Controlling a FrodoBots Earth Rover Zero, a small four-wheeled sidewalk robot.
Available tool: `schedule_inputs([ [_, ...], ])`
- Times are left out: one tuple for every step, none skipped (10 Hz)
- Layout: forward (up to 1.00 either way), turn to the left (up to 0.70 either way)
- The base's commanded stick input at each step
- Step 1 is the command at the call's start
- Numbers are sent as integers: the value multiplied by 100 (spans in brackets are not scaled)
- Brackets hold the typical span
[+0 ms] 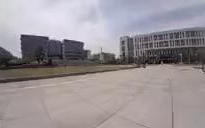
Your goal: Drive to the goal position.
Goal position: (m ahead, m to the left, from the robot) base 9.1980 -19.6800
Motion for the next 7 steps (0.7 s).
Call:
schedule_inputs([
  [100,-26],
  [100,-40],
  [100,-40],
  [100,-40],
  [100,-40],
  [100,-40],
  [100,-37],
])
